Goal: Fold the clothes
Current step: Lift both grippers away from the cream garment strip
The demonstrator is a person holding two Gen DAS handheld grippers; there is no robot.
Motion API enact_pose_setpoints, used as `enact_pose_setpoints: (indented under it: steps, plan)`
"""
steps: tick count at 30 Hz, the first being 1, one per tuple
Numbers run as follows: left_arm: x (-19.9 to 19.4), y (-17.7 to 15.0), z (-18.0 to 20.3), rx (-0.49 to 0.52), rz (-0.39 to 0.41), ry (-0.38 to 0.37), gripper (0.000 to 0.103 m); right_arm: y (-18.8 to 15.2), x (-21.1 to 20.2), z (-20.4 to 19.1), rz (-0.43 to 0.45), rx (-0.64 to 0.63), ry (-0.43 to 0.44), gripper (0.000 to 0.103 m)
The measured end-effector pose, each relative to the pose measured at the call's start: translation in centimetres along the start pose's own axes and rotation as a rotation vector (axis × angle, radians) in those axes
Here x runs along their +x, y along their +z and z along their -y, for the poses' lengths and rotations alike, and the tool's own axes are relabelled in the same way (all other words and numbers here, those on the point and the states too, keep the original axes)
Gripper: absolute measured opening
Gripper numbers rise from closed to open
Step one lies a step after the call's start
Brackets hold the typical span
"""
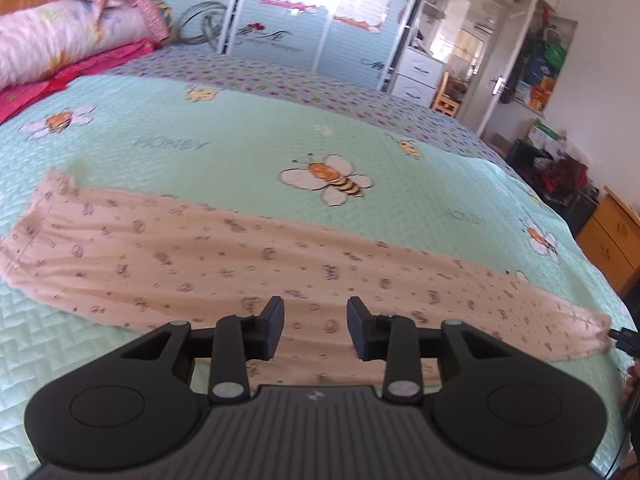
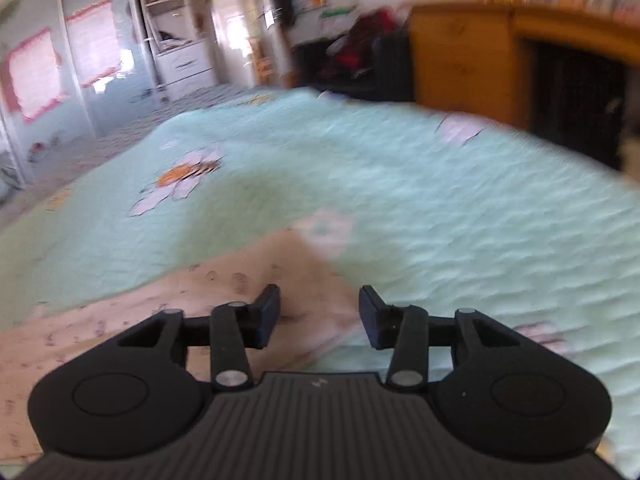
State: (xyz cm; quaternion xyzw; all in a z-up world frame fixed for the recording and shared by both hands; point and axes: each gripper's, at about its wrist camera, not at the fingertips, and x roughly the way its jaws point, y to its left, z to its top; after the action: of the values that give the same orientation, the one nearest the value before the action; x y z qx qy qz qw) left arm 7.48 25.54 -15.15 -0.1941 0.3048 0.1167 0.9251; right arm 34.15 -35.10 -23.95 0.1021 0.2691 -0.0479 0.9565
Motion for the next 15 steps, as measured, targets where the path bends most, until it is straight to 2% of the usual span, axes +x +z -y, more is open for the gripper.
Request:
enact_pose_setpoints:
  steps: [1, 4, 5, 6, 8, 9, 12, 13, 15]
  plan:
    - [0.1, -0.1, -0.1, -0.01, -0.004, 0.001, 0.037, 0.2, -0.8, -0.5, 0.03, -0.019, -0.009, 0.047]
    - [0.0, -0.3, -0.1, -0.014, -0.003, -0.001, 0.037, 1.4, -1.1, -2.8, 0.087, -0.028, 0.107, 0.048]
    - [-0.1, -0.4, -0.1, -0.01, 0.0, -0.002, 0.037, 1.9, -0.9, -3.4, 0.095, -0.027, 0.145, 0.049]
    - [-0.4, -0.3, -0.1, -0.007, 0.005, 0.002, 0.037, 2.2, 0.1, -3.7, 0.067, -0.019, 0.166, 0.05]
    - [-1.0, -0.2, -0.7, -0.011, 0.017, 0.013, 0.037, 2.5, 2.6, -3.6, -0.031, -0.025, 0.137, 0.05]
    - [-1.4, -0.2, -1.2, -0.019, 0.023, 0.019, 0.038, 2.3, 3.5, -3.0, -0.07, -0.028, 0.079, 0.049]
    - [-2.3, -0.1, -3.2, -0.049, 0.04, 0.058, 0.041, 1.7, 2.0, -0.8, -0.016, 0.025, -0.093, 0.05]
    - [-2.5, -0.1, -3.8, -0.06, 0.042, 0.071, 0.042, 1.5, 0.0, -0.6, 0.047, 0.048, -0.084, 0.05]
    - [-3.0, -0.4, -4.9, -0.094, 0.045, 0.09, 0.042, 0.6, -3.9, -1.5, 0.127, 0.078, 0.007, 0.05]
